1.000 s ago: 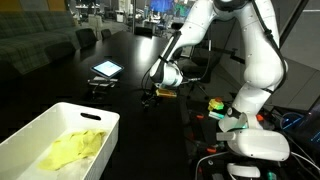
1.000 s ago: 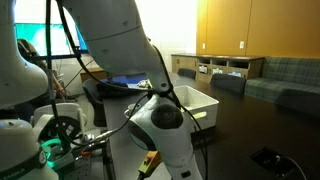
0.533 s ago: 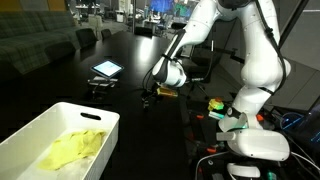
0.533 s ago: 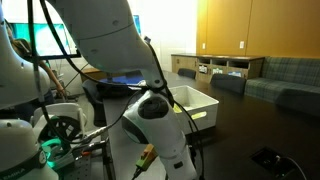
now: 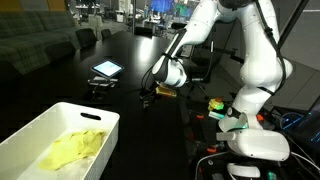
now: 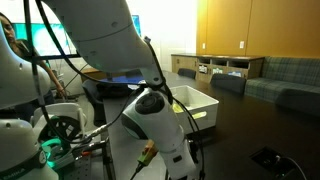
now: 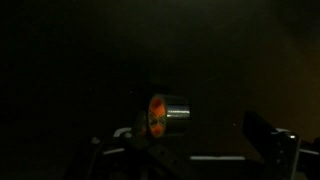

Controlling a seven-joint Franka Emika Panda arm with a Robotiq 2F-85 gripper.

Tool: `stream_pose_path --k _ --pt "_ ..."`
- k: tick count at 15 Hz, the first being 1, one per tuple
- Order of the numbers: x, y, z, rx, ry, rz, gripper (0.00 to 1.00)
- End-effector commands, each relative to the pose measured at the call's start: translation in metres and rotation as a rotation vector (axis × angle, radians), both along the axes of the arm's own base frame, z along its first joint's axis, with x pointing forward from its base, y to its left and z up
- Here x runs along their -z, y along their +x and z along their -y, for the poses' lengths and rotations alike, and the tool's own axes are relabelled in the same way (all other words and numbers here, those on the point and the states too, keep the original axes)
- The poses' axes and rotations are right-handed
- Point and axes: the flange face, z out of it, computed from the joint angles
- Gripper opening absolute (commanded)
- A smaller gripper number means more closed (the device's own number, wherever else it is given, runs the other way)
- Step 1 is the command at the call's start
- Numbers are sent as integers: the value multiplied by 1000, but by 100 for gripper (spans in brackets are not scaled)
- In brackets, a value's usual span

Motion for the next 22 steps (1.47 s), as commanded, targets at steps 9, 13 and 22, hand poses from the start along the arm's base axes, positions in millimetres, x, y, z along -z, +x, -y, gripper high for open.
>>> stream_pose_path --k 9,13,22 --pt "-4 6 -2 11 -12 15 100" --pt "-5 13 -4 -9 -10 30 100" --pt "0 21 -13 -63 -12 -16 100"
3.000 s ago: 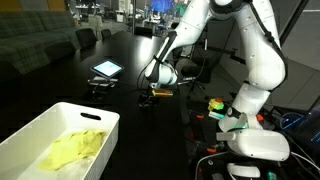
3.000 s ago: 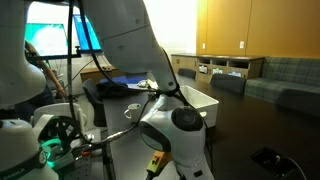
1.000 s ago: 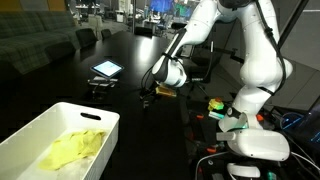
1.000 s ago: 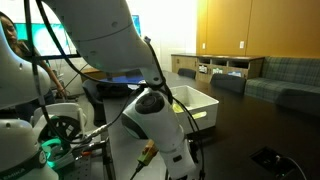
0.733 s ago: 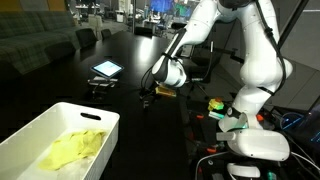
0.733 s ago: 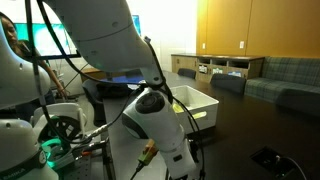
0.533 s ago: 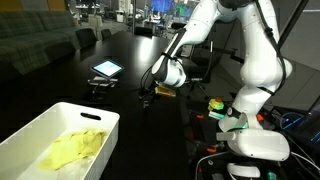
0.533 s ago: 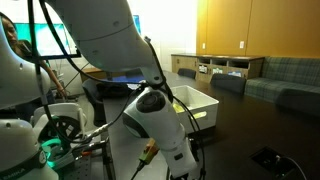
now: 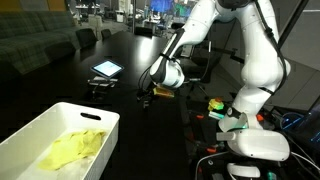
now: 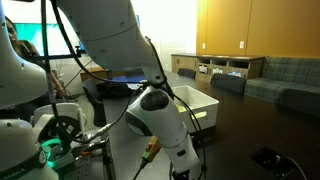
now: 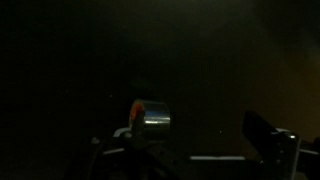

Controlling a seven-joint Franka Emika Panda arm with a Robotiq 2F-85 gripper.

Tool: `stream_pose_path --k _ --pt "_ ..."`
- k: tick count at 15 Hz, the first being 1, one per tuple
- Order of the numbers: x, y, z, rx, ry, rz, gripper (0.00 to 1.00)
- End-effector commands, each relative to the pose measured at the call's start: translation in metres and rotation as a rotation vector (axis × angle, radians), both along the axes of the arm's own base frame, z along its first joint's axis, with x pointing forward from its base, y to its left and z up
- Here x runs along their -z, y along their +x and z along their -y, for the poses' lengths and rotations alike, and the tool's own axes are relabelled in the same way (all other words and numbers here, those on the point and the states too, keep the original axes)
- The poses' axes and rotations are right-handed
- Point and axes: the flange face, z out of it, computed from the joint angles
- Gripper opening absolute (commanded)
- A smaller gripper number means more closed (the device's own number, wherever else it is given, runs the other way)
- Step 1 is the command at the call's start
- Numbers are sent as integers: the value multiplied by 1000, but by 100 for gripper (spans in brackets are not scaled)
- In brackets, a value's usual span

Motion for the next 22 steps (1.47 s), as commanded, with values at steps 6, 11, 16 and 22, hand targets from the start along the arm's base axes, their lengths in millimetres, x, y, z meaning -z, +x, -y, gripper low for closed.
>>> stream_pose_path --k 6,11,16,22 --pt "11 2 -2 -25 -27 -72 100" --pt "12 10 2 -26 -57 -63 100" --pt "13 24 8 -30 -71 -47 100" --pt "18 38 13 -41 -80 -50 100"
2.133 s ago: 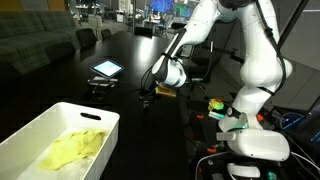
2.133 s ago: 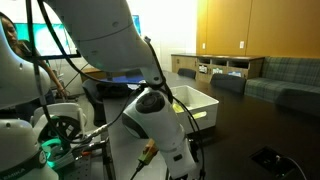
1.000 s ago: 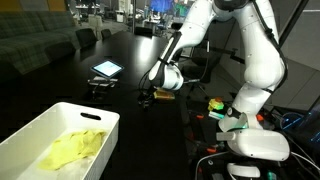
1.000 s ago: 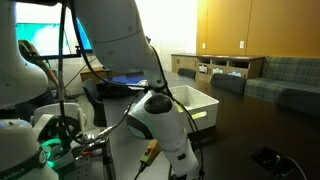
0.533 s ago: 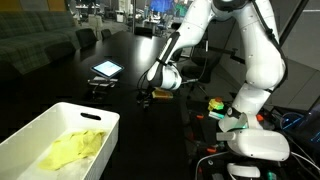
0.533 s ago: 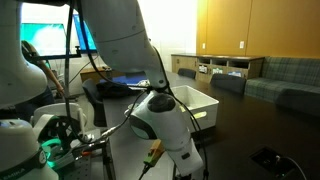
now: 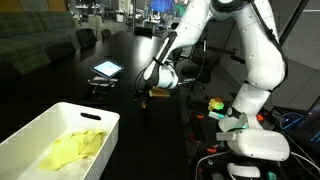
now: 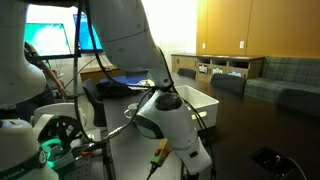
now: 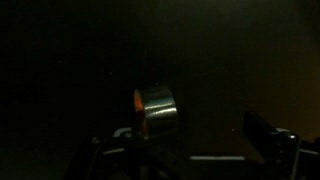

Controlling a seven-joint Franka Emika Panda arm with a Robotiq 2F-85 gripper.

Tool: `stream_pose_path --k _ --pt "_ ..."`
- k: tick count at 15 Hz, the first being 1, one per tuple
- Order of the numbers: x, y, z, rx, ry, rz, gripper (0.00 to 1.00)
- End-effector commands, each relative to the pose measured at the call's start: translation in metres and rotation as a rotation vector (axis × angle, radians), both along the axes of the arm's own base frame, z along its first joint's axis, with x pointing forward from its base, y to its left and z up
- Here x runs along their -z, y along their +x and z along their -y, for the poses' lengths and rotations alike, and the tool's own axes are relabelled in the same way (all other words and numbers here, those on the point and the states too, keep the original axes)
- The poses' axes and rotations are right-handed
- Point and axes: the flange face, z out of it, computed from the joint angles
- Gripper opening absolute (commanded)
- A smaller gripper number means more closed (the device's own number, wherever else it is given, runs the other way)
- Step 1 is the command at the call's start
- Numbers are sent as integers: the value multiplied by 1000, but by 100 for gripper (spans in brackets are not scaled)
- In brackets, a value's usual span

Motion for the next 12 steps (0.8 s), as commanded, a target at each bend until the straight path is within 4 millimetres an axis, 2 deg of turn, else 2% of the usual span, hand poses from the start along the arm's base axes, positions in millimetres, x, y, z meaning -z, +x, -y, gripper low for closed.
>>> stream_pose_path --k 1,8,12 --pt "4 14 4 -2 1 4 100" --pt "5 32 8 -22 69 55 100" --pt "13 44 13 -37 131 93 100"
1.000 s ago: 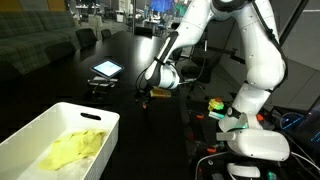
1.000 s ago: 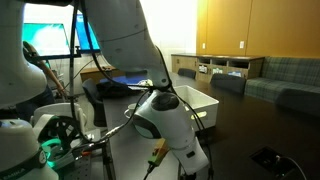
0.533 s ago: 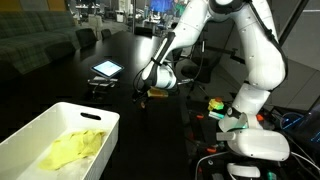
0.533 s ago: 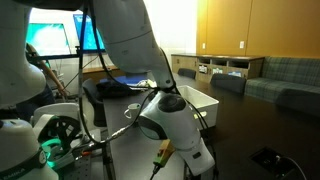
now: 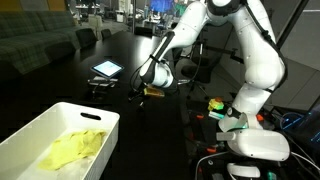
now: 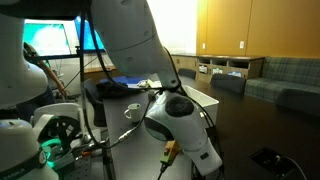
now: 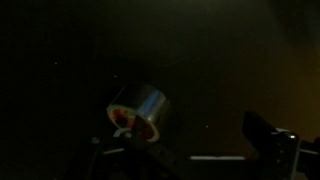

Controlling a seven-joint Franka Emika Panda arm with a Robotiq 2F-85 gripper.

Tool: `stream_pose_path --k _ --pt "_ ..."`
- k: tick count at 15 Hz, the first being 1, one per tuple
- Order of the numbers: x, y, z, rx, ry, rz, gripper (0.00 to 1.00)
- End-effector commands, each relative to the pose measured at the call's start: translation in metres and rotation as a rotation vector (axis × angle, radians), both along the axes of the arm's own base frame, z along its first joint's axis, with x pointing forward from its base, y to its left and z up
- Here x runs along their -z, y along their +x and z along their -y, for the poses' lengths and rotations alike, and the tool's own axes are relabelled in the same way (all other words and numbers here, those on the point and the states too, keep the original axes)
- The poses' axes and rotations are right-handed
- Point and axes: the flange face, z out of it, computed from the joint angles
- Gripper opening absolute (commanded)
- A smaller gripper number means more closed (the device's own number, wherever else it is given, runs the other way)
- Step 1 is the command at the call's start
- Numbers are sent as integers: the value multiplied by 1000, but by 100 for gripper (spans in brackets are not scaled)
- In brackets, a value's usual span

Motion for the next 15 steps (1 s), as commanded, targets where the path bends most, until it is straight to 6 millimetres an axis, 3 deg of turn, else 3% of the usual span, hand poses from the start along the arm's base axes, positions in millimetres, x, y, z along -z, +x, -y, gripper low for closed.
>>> stream_pose_path --k 1,3,4,6,8,10,12,13,15 --pt "14 18 10 -32 63 44 100" --pt "27 24 12 -62 95 38 100" --pt "33 27 13 -88 103 34 79" --pt "43 32 13 -119 121 23 90" --pt "48 36 12 -140 134 15 89" --pt "45 38 13 -152 139 8 81" --pt "41 39 15 -155 144 4 62" --pt "40 39 15 -155 143 -1 64" --pt "33 37 17 -153 135 -14 54"
